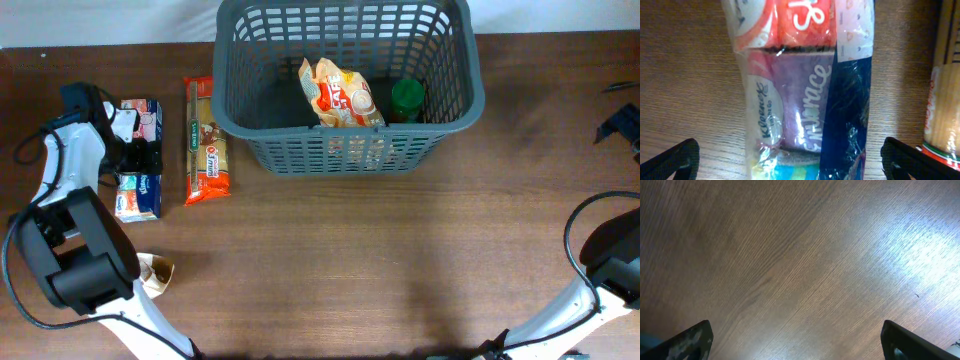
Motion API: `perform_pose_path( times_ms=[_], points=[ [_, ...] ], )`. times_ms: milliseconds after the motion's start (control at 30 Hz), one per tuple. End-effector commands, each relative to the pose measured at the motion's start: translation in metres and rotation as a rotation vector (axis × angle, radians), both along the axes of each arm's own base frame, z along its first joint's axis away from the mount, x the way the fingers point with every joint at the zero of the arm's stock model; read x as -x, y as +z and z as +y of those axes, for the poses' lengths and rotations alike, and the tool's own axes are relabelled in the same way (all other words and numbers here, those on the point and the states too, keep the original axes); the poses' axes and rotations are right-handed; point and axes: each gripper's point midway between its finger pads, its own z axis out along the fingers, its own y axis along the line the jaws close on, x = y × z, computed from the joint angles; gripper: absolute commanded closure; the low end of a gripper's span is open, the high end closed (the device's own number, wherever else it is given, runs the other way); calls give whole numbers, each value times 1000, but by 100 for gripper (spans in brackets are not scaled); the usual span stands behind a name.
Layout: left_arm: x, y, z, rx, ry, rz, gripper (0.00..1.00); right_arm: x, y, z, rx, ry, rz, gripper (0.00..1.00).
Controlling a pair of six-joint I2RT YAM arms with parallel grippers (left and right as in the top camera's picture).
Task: Pack container
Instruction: 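Move the left gripper to the blue tissue box and grasp it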
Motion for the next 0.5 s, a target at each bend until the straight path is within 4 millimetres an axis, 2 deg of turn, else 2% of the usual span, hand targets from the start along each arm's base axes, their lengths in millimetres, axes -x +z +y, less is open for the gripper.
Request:
perform_pose_path(
  times_ms=[0, 167, 467],
  points=[
    [-3, -7, -5, -4, -8, 20, 1, 2, 3, 0, 14, -8, 0, 1],
    [-7, -14, -11, -12, -20, 31, 1, 2, 3, 0, 14, -8, 0, 1],
    [4, -45, -15, 22, 1, 116, 1, 2, 3, 0, 14, -8, 0, 1]
  ],
)
